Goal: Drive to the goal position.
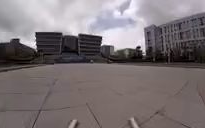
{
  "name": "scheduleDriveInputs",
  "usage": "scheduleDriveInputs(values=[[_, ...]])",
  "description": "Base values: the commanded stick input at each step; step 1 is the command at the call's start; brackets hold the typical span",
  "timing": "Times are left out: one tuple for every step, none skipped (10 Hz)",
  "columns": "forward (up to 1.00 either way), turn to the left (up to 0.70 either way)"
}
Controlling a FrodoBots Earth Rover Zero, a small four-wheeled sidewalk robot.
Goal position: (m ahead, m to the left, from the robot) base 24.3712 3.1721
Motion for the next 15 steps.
scheduleDriveInputs(values=[[1.0,0.0],[1.0,0.0],[1.0,0.0],[1.0,0.0],[1.0,0.0],[1.0,0.0],[1.0,0.0],[1.0,0.0],[1.0,0.0],[1.0,0.0],[1.0,0.0],[1.0,0.0],[1.0,0.0],[1.0,0.0],[1.0,0.0]])
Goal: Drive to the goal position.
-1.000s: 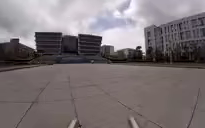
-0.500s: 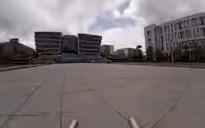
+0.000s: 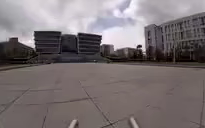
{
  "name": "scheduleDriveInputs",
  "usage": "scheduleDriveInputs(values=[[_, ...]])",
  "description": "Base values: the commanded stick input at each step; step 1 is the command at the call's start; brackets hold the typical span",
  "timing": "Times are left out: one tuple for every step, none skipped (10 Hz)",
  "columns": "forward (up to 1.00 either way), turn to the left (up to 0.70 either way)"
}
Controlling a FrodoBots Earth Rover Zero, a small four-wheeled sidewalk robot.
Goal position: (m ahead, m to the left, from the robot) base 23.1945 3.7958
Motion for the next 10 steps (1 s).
scheduleDriveInputs(values=[[1.0,0.0],[1.0,0.0],[1.0,0.0],[1.0,0.0],[1.0,0.0],[1.0,0.0],[1.0,0.0],[1.0,0.0],[1.0,0.0],[1.0,0.0]])
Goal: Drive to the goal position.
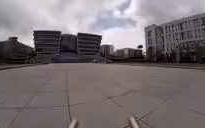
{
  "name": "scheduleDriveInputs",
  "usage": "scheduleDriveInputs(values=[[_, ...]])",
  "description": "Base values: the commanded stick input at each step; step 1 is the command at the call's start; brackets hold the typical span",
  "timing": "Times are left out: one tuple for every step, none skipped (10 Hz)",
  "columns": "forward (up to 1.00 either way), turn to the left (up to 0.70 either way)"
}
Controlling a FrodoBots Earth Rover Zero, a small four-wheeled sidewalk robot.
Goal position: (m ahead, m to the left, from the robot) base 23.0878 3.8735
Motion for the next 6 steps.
scheduleDriveInputs(values=[[1.0,0.0],[1.0,0.0],[1.0,0.0],[1.0,0.0],[1.0,0.0],[1.0,0.0]])
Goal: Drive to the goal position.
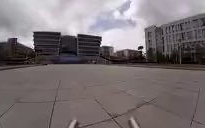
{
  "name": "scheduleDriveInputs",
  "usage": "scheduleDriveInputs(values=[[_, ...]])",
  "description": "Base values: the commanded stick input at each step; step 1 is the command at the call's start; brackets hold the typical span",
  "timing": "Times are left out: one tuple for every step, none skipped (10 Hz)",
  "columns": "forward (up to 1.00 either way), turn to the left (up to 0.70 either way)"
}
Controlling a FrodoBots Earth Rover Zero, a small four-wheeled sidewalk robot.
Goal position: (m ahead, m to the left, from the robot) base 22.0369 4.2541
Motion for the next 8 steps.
scheduleDriveInputs(values=[[1.0,0.0],[1.0,0.0],[1.0,0.0],[1.0,0.0],[1.0,0.0],[1.0,0.0],[1.0,0.24],[1.0,0.33]])
